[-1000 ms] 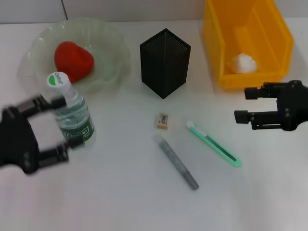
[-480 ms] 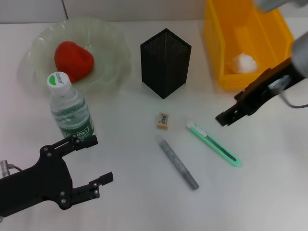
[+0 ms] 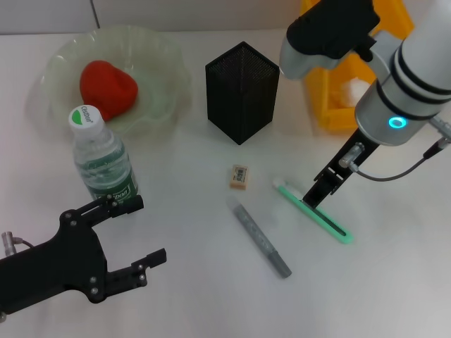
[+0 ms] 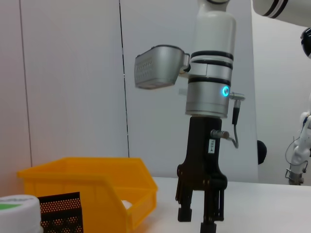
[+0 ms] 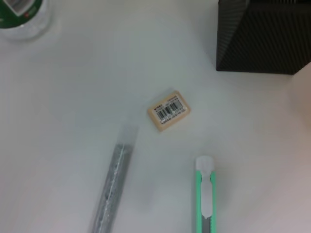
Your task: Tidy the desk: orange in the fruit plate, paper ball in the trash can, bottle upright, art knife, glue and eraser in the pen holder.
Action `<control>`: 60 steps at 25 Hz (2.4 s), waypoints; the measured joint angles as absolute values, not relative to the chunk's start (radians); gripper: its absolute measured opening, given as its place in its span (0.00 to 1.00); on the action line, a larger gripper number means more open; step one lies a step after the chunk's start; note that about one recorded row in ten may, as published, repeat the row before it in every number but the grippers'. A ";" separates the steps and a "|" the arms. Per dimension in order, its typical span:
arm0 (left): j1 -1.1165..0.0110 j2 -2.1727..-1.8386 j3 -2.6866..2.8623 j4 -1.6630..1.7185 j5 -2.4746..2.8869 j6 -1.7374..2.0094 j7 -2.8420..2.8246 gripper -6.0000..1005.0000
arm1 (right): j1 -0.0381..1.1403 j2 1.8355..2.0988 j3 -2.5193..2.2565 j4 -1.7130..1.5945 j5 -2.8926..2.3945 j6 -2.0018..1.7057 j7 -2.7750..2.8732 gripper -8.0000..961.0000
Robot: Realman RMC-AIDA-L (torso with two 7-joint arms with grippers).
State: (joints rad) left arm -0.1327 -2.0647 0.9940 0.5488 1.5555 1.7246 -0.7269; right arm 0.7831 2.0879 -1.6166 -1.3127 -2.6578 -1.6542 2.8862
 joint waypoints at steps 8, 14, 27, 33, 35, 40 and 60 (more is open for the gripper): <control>-0.138 -2.065 0.998 0.546 1.556 1.716 -0.728 0.78 | 0.788 2.090 -1.632 -1.231 -2.650 -1.572 2.925 0.79; -0.148 -2.066 0.999 0.524 1.555 1.709 -0.725 0.78 | 0.805 2.091 -1.650 -1.188 -2.625 -1.540 2.949 0.79; -0.146 -2.065 1.003 0.517 1.555 1.705 -0.723 0.78 | 0.839 2.091 -1.728 -1.137 -2.624 -1.494 2.954 0.78; -0.148 -2.065 1.003 0.510 1.555 1.706 -0.723 0.78 | 0.844 2.092 -1.750 -1.128 -2.624 -1.473 2.954 0.78; -0.149 -2.065 1.003 0.508 1.555 1.708 -0.723 0.78 | 0.844 2.092 -1.750 -1.127 -2.624 -1.473 2.954 0.78; -0.150 -2.065 1.002 0.509 1.555 1.712 -0.722 0.78 | 0.862 2.092 -1.752 -1.103 -2.624 -1.473 2.954 0.70; -0.160 -2.066 1.003 0.508 1.555 1.709 -0.722 0.78 | 0.870 2.092 -1.811 -1.063 -2.600 -1.441 2.954 0.50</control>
